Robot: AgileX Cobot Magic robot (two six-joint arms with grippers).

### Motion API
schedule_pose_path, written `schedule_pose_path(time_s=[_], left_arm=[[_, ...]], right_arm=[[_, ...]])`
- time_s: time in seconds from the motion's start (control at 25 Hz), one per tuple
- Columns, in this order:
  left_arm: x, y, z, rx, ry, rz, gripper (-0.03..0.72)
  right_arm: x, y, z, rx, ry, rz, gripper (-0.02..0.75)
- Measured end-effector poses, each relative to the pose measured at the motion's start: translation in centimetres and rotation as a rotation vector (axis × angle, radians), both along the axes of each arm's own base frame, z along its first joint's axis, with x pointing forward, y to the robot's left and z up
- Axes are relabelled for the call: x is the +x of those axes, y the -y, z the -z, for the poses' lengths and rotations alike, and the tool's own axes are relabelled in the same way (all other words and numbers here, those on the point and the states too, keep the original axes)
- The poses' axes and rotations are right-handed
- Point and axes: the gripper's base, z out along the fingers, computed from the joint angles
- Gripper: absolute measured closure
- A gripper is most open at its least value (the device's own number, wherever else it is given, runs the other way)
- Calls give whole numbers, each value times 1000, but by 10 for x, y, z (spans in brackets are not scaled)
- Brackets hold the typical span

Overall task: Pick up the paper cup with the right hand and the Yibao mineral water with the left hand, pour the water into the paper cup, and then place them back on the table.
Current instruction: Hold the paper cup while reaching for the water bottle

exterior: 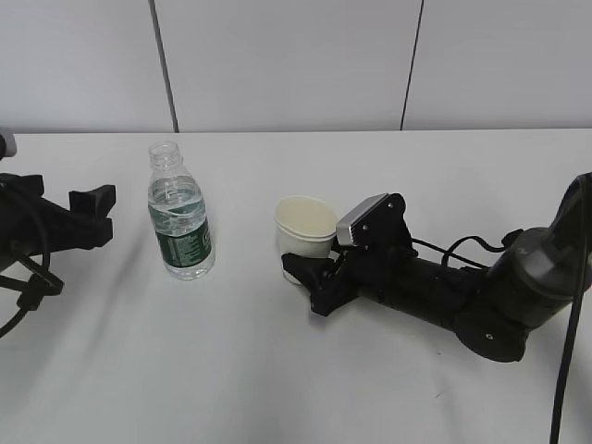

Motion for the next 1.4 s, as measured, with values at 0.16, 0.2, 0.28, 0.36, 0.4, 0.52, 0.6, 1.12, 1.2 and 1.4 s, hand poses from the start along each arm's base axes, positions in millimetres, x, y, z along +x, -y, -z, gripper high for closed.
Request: schedule_pose_path(time_s=[0.16, 0.2, 0.28, 0.36, 0.4, 0.52, 0.6, 1.12, 1.2, 1.4], left_arm=[[5, -9, 21, -29, -27, -2, 131], [5, -12, 22, -42, -10, 13, 131], [-1, -18, 26, -60, 12, 45, 131], [-6, -24, 30, -56, 6, 80, 132], [-9, -26, 33, -51, -5, 98, 132], [-13, -29, 35, -31, -15, 162, 132], [-14, -29, 38, -27, -20, 191, 132], [-20, -18, 95, -61, -212, 355, 132], [-17, -17, 96, -57, -207, 370, 132], [-4, -13, 90, -43, -152, 425, 132]], right_arm=[[0, 0, 0, 2, -1, 7, 206], [1, 0, 0, 2, -1, 9, 206], [1, 1, 0, 3, -1, 11, 206], [1, 1, 0, 6, 0, 15, 206], [1, 1, -1, 9, 3, 14, 206], [1, 0, -2, 17, 11, 14, 206], [1, 0, -3, 31, 23, 16, 206], [6, 4, -5, 54, 23, 86, 206], [6, 5, -5, 55, 23, 92, 206], [6, 5, -5, 56, 23, 95, 206]])
